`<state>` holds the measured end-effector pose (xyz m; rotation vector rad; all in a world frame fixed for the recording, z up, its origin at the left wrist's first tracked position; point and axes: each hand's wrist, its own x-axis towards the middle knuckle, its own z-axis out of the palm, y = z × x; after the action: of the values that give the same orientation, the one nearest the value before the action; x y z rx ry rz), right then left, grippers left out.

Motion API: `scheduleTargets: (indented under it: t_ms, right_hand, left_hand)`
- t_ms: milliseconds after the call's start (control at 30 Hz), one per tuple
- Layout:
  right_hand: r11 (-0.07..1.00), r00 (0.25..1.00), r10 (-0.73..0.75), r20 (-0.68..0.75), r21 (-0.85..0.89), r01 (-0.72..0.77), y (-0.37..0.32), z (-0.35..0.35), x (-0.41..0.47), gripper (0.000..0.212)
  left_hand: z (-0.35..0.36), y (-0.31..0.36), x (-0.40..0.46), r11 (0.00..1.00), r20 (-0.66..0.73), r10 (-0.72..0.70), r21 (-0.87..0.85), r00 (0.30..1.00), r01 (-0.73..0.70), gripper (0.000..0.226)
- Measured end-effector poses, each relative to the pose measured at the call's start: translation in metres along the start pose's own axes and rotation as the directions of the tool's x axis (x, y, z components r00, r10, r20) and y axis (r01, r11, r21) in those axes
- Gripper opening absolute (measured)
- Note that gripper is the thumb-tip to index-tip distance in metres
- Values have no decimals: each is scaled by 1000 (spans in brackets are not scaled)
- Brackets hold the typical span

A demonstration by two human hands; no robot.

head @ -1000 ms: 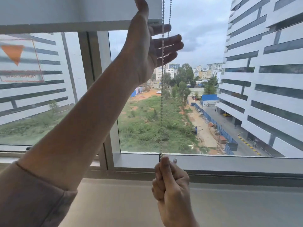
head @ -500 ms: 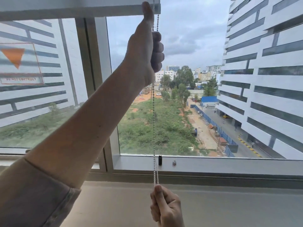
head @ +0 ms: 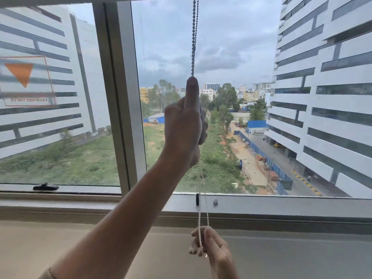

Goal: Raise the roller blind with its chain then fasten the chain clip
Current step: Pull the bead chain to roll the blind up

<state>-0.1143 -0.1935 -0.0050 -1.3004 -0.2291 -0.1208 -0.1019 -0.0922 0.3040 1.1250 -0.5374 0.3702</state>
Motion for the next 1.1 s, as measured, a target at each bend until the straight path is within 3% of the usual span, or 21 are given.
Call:
scheduleTargets:
  t_ms: [167,367,667,767,933,1100]
  right_hand:
    - [993,995,-70,-77,90,76,-58,9,24,51]
    - [961,977,-204,-62,176,211,-142,30,55,42]
    - [941,942,-335,26,53,333,-255,66,96,34]
    - [934,933,-355,54,60,352,-292,77,107,36]
    - [932,928,-363,83,28,362,-339,93,120,42]
    - [949,947,-315,60,33,314,-371,106,130,37]
  left_hand:
    - [-13,-34,-32,999,-20,-39,1,999,39,65]
    - [-29,-67,-72,999,-34,-30,37,999,31,63]
    - [-42,-113,-117,987,-129,-140,57,982,148,64]
    - [-47,-130,-131,980,-134,-181,65,974,191,80]
    - [-56,-160,-150,967,-130,-217,106,967,231,85]
    - [-66,-192,-170,944,-181,-247,177,952,279,75]
